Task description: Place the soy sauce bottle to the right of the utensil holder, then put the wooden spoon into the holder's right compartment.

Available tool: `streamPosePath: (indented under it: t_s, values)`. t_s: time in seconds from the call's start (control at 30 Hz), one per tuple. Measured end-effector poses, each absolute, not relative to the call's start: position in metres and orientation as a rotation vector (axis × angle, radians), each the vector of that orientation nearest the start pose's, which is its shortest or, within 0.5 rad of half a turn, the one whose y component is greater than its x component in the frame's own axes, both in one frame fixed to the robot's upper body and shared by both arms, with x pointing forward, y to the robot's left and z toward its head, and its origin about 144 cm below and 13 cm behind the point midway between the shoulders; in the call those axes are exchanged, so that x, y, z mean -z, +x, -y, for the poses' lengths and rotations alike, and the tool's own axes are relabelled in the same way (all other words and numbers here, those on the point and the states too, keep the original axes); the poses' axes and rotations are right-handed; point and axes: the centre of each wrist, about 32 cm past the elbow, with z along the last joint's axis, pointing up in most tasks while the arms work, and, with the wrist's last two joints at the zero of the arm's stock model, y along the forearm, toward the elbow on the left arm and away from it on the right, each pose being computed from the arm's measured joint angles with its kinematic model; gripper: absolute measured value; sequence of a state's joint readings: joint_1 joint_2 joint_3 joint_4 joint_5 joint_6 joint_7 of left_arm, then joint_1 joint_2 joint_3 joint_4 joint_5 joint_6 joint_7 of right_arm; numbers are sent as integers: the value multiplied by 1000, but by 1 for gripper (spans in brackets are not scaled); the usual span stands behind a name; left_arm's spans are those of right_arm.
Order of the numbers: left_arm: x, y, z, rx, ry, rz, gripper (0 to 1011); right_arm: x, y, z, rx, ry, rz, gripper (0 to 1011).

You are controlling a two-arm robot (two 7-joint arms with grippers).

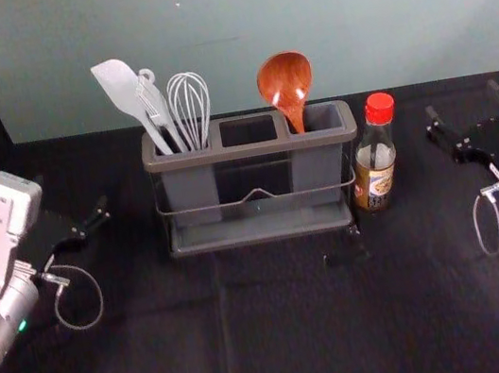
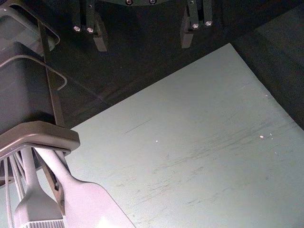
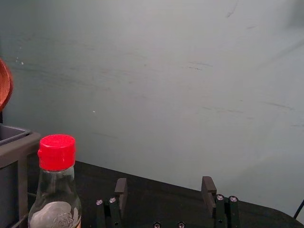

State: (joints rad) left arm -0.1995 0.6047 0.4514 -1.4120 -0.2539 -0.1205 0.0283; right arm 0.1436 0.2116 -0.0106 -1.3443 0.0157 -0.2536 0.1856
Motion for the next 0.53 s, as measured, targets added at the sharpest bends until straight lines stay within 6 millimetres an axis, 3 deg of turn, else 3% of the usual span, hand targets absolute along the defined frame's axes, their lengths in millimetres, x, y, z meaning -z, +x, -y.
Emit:
streamPosePath:
  t_s: [0.53]
  values:
    - [-1140, 489, -310, -1248, 304, 285, 1005, -1130, 498, 301, 1381, -47, 278, 1002]
